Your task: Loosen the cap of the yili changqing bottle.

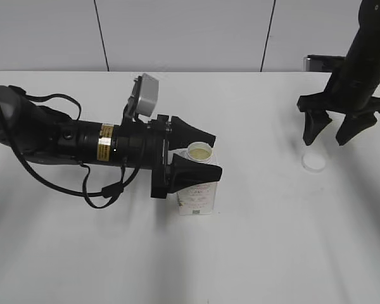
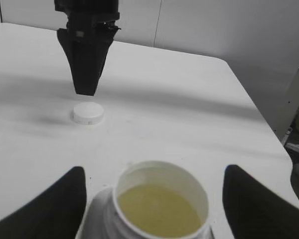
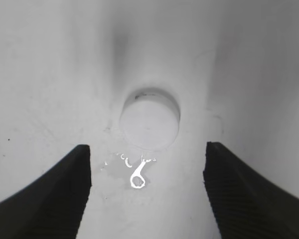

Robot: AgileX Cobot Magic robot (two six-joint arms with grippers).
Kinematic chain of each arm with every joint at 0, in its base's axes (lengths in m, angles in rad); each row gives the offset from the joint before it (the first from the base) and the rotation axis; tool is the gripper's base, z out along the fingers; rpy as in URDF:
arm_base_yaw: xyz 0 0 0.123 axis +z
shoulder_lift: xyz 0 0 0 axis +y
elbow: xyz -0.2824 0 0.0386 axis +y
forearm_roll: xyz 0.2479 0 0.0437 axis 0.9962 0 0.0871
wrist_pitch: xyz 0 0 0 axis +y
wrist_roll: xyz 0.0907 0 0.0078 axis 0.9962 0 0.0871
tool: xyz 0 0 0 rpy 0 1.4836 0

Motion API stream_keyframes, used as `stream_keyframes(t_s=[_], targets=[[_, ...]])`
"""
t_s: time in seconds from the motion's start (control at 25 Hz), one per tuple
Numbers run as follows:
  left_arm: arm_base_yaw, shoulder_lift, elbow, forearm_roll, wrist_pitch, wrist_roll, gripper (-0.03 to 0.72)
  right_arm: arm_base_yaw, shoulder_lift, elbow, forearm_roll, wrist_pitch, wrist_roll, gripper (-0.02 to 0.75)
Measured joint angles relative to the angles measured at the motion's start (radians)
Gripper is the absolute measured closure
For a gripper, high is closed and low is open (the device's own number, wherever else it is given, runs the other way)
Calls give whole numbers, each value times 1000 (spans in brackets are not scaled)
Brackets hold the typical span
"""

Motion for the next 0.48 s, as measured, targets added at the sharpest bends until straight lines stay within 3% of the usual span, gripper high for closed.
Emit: stream_keyframes(t_s=[0.2,0.48], targets=[[0,-31,0,-1,-1,-6,171,0,0,-99,-2,104,1,182],[0,-122,0,2,1,-56,176,0,0,-217,-3,117,5,181]])
